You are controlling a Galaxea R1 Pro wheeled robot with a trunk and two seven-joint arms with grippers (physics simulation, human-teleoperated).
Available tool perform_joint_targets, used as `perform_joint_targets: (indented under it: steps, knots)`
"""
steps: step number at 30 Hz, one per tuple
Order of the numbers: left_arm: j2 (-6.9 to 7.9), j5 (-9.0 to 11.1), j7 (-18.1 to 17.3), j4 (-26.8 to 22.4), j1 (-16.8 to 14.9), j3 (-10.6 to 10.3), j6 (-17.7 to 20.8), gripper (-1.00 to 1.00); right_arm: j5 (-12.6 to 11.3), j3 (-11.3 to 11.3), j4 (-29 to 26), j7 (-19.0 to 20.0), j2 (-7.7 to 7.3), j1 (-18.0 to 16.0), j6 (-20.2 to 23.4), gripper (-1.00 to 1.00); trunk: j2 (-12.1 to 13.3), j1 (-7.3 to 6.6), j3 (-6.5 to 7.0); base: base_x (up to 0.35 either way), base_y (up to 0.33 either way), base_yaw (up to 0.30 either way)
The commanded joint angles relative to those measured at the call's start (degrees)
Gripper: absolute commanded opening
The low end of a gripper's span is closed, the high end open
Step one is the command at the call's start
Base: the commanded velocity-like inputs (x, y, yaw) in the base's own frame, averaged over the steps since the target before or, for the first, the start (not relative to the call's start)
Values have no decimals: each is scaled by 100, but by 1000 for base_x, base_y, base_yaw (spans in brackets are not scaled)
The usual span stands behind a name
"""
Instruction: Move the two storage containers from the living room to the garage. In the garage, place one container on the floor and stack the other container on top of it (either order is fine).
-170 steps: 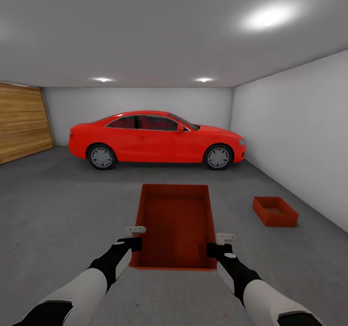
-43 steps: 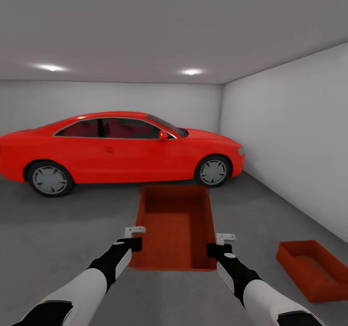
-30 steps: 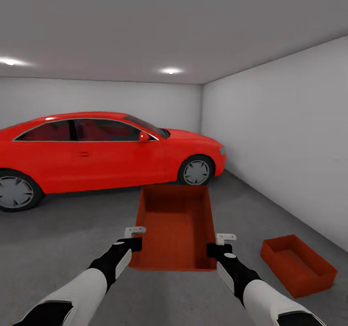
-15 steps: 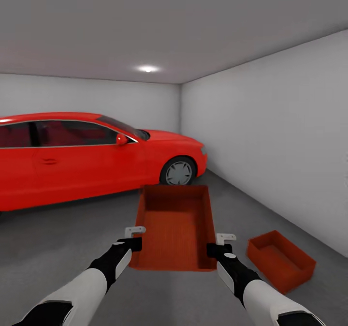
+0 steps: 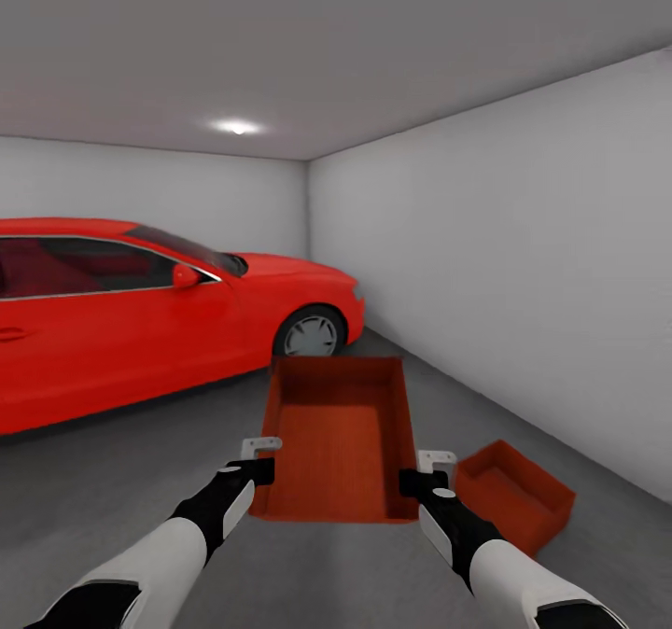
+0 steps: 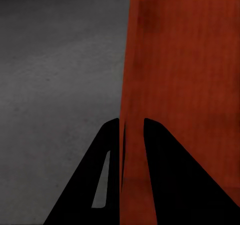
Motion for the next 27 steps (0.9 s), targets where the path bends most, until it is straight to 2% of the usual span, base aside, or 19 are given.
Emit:
perform_joint_targets:
  steps: [1,27]
  knots:
    - [51,-91,55,-104,0,139,-175,-100,-67,-72,17,-46,-25,-1,-4,-100,-4,5,-3,322,159,-287]
    - [48,-94,55,-104,0,135,-167,-100,-67,-72,17,-46,-31,-1,-9,-100,-4,5,-3,314,184,-286]
